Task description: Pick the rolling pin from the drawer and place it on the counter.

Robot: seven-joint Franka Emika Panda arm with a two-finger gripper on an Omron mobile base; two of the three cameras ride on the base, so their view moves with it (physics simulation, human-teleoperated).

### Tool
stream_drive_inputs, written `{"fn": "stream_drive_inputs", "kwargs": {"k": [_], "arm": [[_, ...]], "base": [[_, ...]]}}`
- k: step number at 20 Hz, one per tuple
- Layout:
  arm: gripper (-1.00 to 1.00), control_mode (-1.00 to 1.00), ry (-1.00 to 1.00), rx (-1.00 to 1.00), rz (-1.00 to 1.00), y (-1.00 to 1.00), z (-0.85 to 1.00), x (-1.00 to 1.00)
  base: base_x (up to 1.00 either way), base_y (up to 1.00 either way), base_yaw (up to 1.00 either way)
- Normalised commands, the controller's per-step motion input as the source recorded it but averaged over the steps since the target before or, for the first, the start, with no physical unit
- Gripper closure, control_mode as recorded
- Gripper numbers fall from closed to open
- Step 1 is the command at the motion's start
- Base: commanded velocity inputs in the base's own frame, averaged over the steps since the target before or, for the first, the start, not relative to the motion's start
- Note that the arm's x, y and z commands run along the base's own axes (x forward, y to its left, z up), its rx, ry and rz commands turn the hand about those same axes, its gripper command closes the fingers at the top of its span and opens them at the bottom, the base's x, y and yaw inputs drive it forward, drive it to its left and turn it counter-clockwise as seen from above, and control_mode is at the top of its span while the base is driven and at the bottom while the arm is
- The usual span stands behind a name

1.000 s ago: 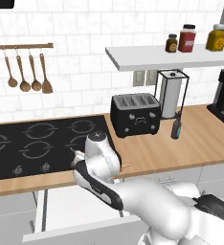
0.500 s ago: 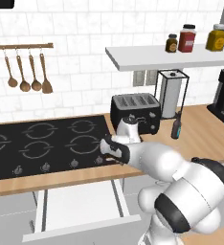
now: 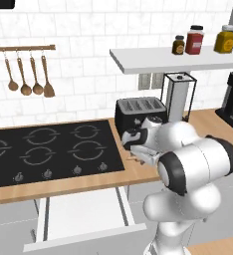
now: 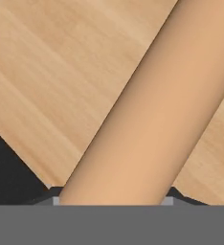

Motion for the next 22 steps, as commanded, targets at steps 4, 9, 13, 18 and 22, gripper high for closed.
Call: {"fn": "stream_drive_inputs", "kwargs": {"k": [4,9,13,18,22], "arm": [[-1.0,-1.0,0.07,0.0,0.0,-0.36,-0.28,0.52],[-1.0,-1.0,0.03,0.0,0.0,-0.01,-0.24,0.53],[-1.0,-1.0,-0.1,0.0,0.0,0.0,-0.01,-0.23],[-1.0,-1.0,-0.21,0.0,0.0,-0.03,0.11,-0.6],[-1.0,-1.0,-0.16,0.0,0.0,0.0,0.43,-0.58]], "base": [[0.0,0.0,0.0],[0.0,0.0,0.0],[0.0,0.0,0.0],[0.0,0.0,0.0],[0.0,0.0,0.0]]}}
